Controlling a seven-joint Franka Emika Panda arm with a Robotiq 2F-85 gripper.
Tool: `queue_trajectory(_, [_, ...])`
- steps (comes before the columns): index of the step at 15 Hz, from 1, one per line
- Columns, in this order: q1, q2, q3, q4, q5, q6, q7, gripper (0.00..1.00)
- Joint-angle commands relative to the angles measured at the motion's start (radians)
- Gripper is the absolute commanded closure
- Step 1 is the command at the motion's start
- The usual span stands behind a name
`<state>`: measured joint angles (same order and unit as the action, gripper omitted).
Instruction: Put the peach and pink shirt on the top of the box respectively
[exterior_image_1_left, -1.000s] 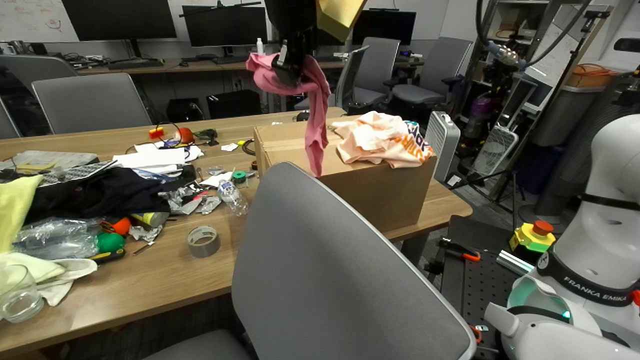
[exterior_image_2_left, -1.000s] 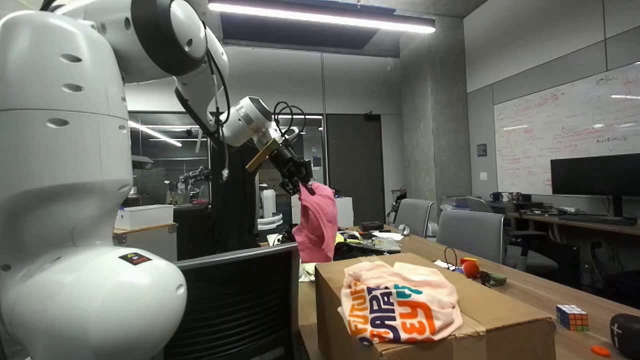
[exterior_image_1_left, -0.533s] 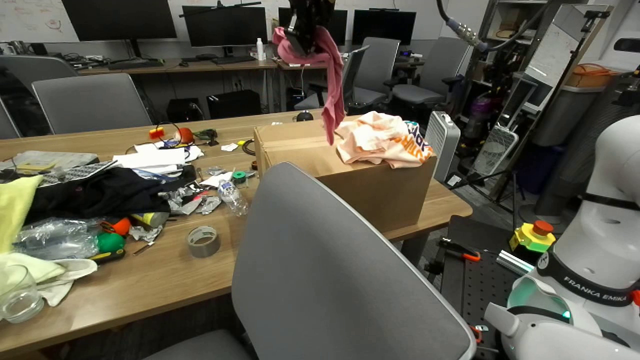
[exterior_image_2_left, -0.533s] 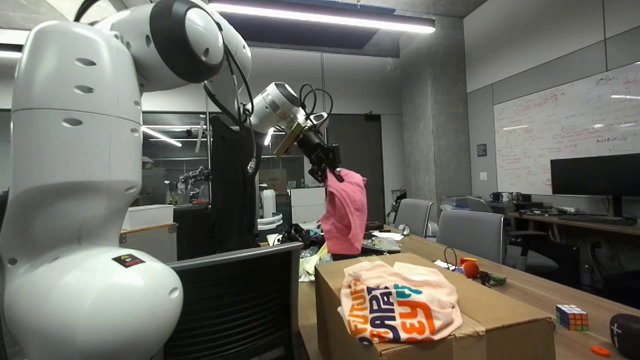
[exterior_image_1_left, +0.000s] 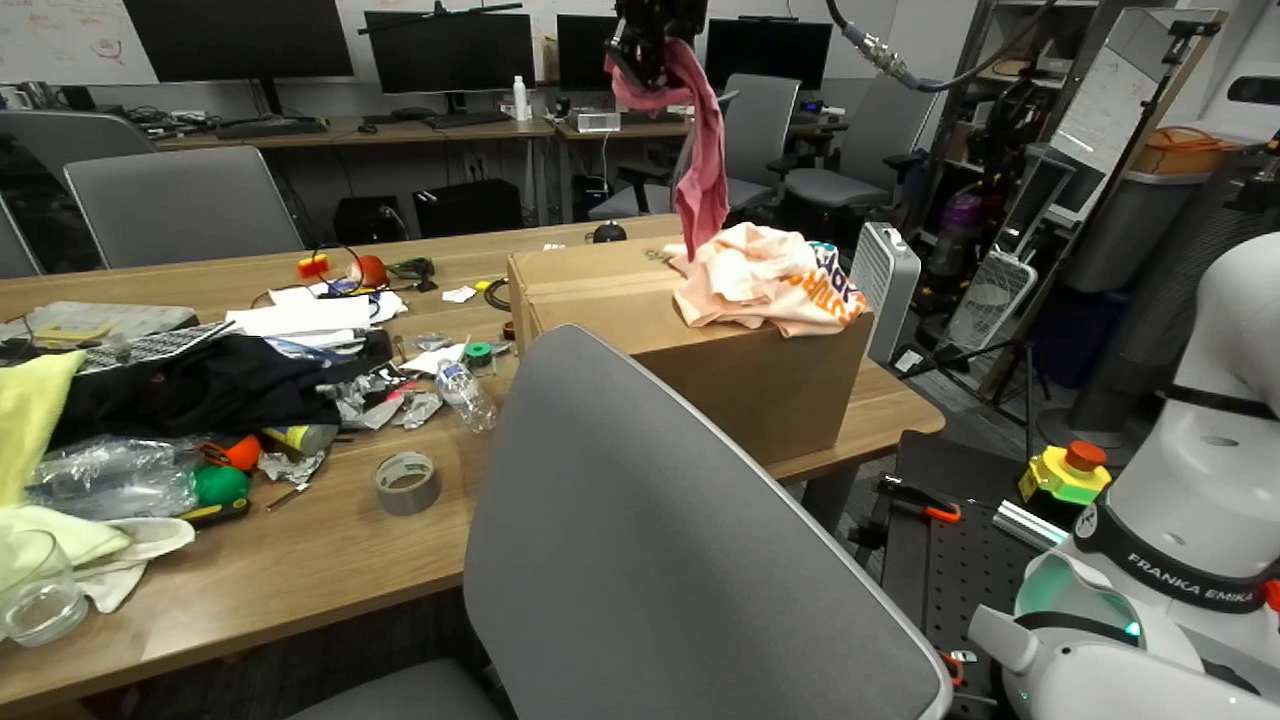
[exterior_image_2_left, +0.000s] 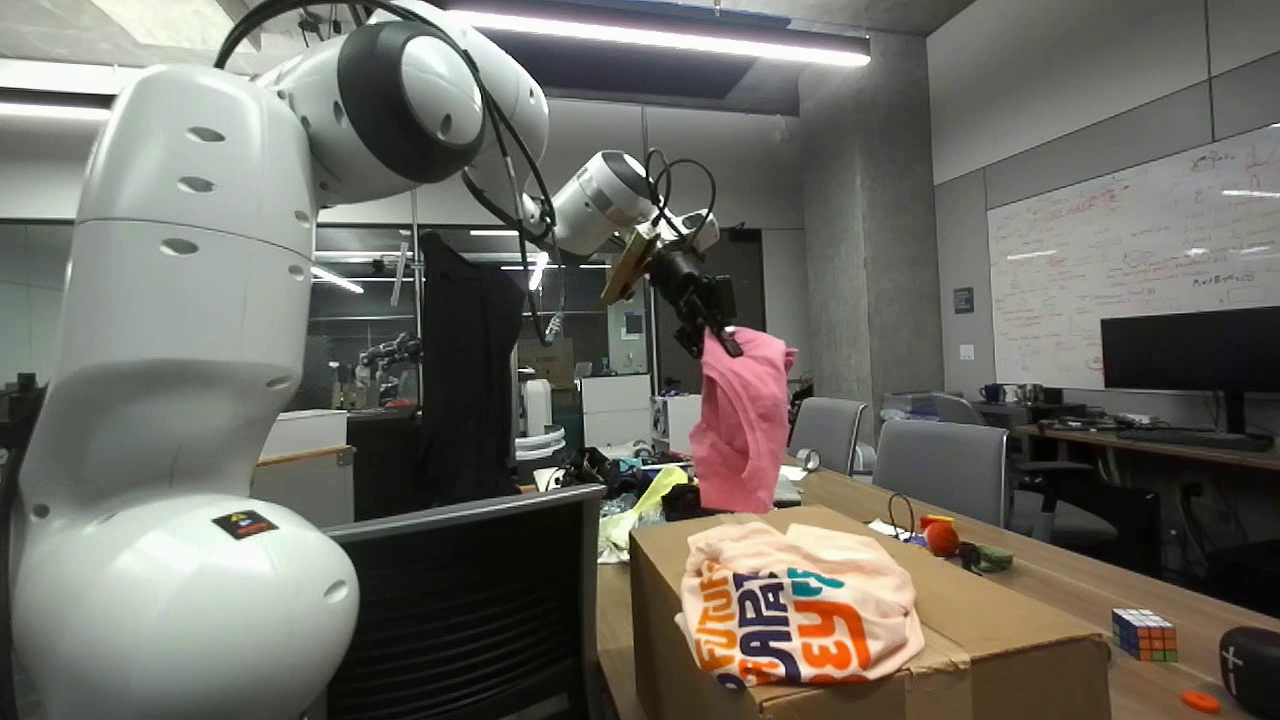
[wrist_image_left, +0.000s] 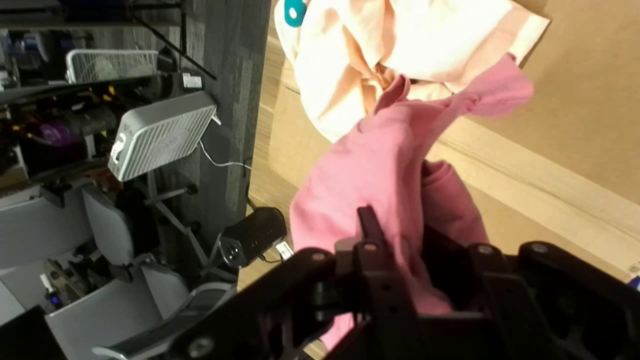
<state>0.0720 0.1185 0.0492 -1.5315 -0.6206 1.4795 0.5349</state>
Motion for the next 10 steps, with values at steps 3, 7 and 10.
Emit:
queue_trajectory(3, [-0.013, 0.048, -0.04, 0.091, 0.073, -0.059, 0.067, 0.45])
queue_trajectory(7, [-0.006, 0.01, -0.033, 0.007, 0.097, -0.023, 0.015, 0.14])
queue_trajectory(10, [0.008, -0.049, -0.008, -0.1, 0.144, 0.012, -0.093, 0.0])
